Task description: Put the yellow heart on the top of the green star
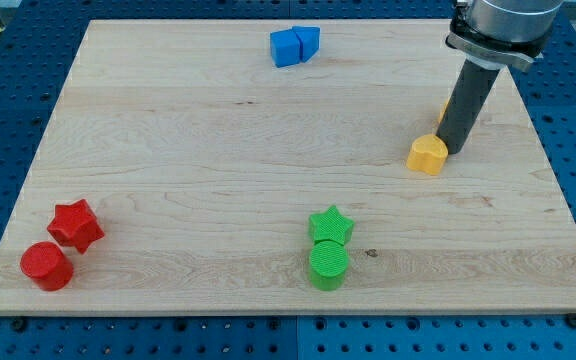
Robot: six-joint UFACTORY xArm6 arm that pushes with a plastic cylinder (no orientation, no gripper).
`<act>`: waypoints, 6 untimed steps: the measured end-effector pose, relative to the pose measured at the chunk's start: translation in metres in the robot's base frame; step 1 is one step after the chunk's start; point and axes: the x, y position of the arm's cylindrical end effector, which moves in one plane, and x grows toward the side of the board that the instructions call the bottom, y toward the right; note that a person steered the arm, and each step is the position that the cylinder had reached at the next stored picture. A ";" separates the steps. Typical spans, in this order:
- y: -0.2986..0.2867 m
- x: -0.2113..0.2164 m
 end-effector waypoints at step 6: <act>-0.054 0.034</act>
